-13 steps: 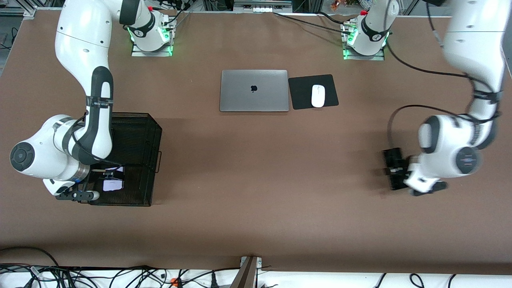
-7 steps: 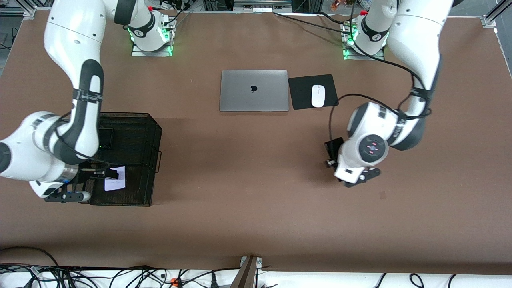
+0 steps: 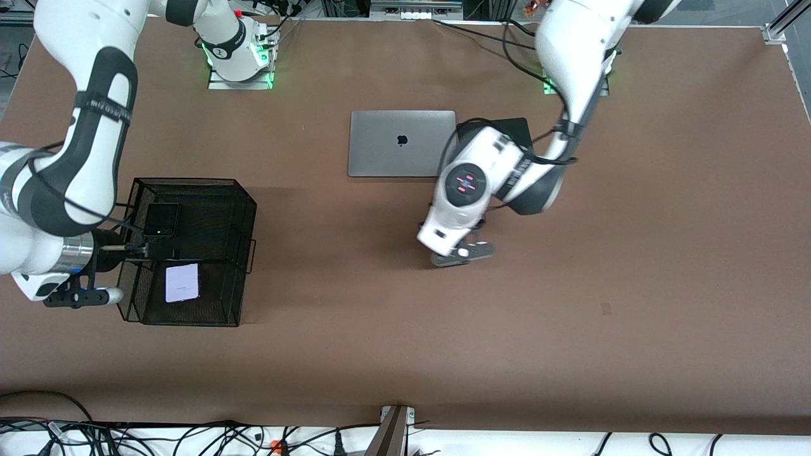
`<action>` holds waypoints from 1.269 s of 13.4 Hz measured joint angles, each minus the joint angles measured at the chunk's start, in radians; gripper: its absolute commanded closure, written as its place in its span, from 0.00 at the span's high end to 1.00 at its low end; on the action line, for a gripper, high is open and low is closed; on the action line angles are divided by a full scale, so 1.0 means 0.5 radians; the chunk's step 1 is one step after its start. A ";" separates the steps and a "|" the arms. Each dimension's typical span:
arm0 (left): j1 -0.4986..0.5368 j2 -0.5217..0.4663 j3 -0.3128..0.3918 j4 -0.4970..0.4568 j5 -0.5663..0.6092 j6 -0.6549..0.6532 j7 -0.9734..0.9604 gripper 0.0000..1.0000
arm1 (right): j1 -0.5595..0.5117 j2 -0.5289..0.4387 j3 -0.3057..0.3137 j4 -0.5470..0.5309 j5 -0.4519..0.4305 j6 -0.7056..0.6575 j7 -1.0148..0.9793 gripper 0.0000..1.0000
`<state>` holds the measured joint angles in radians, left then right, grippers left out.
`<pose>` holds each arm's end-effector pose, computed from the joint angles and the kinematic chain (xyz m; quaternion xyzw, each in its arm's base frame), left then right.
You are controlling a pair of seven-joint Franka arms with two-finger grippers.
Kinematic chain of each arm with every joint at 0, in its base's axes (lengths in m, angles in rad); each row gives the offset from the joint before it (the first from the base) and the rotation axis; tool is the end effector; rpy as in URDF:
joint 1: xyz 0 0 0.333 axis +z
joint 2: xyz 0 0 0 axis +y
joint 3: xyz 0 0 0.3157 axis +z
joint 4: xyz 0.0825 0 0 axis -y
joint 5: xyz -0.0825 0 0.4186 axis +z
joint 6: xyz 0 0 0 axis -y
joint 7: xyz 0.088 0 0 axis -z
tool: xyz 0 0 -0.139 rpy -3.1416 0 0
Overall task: Place phones with both arms
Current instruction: 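Drop the white phone into the organizer while the left gripper carries the black phone, then set the large black phone down mid-table and open the left gripper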
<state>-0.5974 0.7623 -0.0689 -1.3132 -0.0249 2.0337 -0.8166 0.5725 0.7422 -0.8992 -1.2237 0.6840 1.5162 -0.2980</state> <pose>0.6071 -0.4675 0.2327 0.9951 0.0898 -0.0385 0.0122 0.7283 0.0137 0.3866 -0.9931 -0.0129 0.0790 0.0852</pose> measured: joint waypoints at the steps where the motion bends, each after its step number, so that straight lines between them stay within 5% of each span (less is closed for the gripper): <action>1: -0.064 0.060 -0.001 0.066 0.000 0.077 0.016 0.00 | 0.034 -0.031 -0.002 0.001 -0.012 -0.008 0.041 1.00; 8: -0.302 0.569 0.033 0.529 0.000 0.378 0.047 0.00 | 0.111 -0.094 -0.074 0.072 -0.020 -0.016 0.289 1.00; 14: -0.361 0.719 0.173 0.589 0.000 0.576 -0.010 0.00 | 0.121 -0.096 -0.090 0.081 -0.025 -0.029 0.293 1.00; 15: -0.390 0.721 0.203 0.595 0.000 0.576 -0.051 0.74 | 0.123 -0.095 -0.088 0.081 -0.026 -0.031 0.293 1.00; 16: -0.408 0.723 0.217 0.596 0.000 0.577 -0.102 1.00 | 0.124 -0.095 -0.087 0.081 -0.026 -0.032 0.293 1.00; 17: -0.418 0.723 0.223 0.597 0.000 0.578 -0.183 1.00 | 0.125 -0.095 -0.087 0.081 -0.026 -0.034 0.293 1.00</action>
<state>-0.8066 1.1239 0.0427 -1.0146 -0.0251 2.3227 -0.9079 0.6351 0.6947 -0.9425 -1.1835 0.6708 1.4992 -0.1514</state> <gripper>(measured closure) 0.203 0.000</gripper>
